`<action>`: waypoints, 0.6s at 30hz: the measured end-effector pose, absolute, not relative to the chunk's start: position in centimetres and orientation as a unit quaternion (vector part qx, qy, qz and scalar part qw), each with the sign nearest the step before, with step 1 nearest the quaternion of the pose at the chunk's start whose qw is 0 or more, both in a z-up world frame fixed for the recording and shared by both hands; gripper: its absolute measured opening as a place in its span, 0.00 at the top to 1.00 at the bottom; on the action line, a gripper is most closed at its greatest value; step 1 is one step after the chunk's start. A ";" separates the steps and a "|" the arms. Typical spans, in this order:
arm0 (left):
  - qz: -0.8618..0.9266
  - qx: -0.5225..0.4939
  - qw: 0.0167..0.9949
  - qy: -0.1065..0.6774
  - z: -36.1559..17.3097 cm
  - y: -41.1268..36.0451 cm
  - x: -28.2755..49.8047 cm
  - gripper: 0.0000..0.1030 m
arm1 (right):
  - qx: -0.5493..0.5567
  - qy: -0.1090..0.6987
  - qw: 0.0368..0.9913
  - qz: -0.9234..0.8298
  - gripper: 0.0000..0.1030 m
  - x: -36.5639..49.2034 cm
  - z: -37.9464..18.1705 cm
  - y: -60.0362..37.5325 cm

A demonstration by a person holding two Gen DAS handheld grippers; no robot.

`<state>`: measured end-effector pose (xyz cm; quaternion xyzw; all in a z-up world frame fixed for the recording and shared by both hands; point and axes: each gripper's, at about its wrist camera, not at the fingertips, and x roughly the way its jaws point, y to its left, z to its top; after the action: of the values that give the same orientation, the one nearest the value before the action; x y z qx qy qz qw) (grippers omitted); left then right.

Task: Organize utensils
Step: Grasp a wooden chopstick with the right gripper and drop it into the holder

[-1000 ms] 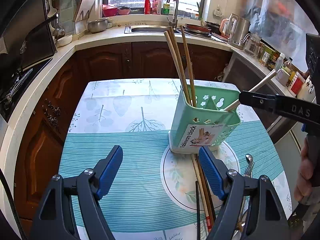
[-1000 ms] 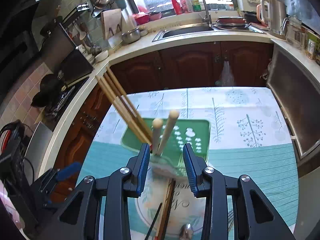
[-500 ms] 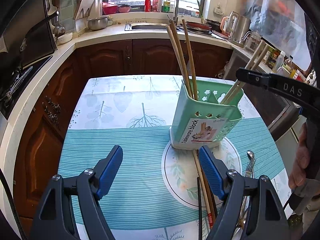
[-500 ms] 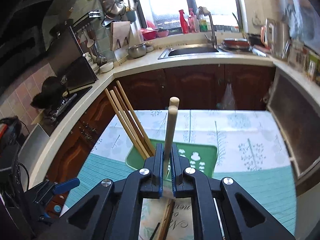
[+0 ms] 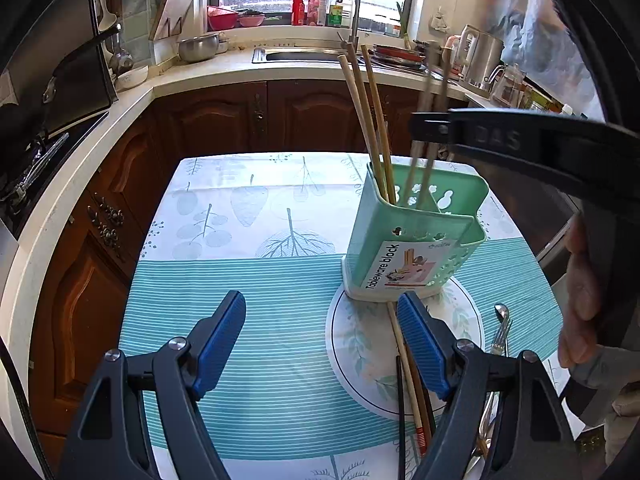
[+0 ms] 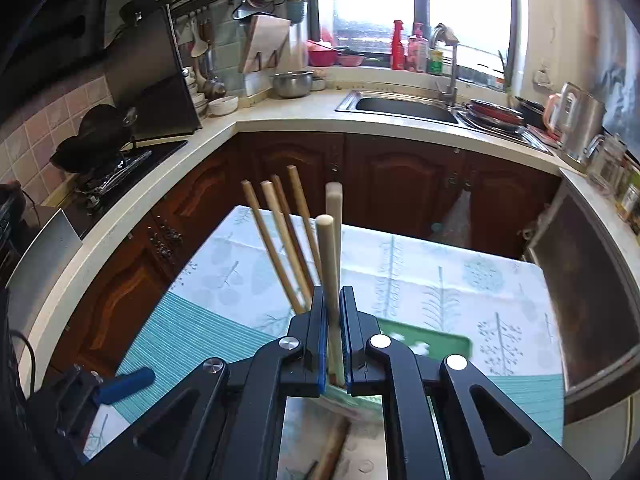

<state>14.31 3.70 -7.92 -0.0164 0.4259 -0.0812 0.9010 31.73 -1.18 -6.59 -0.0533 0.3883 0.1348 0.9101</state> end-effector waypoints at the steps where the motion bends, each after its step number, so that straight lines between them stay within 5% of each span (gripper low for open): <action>1: -0.079 -0.017 0.901 0.426 -7.9 3.8 14.3 0.26 | -0.054 0.392 0.908 0.140 0.94 32.0 -6.7 -0.7; 18: -0.079 -0.024 0.901 0.427 -7.7 4.3 13.6 0.26 | -0.008 0.400 0.903 0.160 0.80 29.1 -6.4 -2.6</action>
<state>13.59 4.34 -7.67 -0.0238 0.4266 -0.0790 0.9007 29.13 -2.65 -6.41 -0.0084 0.3999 0.1595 0.9025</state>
